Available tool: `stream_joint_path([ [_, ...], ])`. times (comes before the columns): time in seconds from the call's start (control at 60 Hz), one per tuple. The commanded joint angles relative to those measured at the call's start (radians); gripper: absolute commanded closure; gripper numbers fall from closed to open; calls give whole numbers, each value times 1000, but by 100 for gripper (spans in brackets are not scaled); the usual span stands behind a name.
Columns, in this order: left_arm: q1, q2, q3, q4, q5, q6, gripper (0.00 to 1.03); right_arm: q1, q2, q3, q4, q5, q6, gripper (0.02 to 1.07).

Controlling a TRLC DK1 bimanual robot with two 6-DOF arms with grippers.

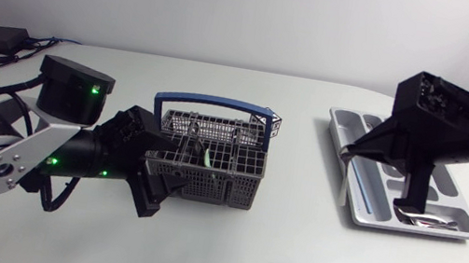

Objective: Transfer all utensils from the basket to the drawer tray.

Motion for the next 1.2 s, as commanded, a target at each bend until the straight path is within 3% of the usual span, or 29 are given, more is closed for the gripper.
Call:
stream_joint_path([
  [0.0, -15, -11, -7, -14, -10, 12, 16, -65, 18, -2, -48, -5, -189, 101],
  [0.233, -30, -11, -1, -22, -22, 12, 16, -272, 61, -61, -121, 7, -616, 101],
  [0.5, -53, -11, 4, -25, -42, 7, 16, -453, 187, -105, -79, 163, -1037, 101],
  [0.683, -57, -11, 6, -25, -48, 4, 16, -455, 245, -153, 91, 275, -1103, 101],
  [0.95, -57, -11, 6, -28, -53, 3, 16, -403, 343, -153, 182, 412, -1113, 101],
  [1.183, -53, -8, 1, -28, -55, 1, 16, -390, 451, -110, 214, 446, -1113, 101],
])
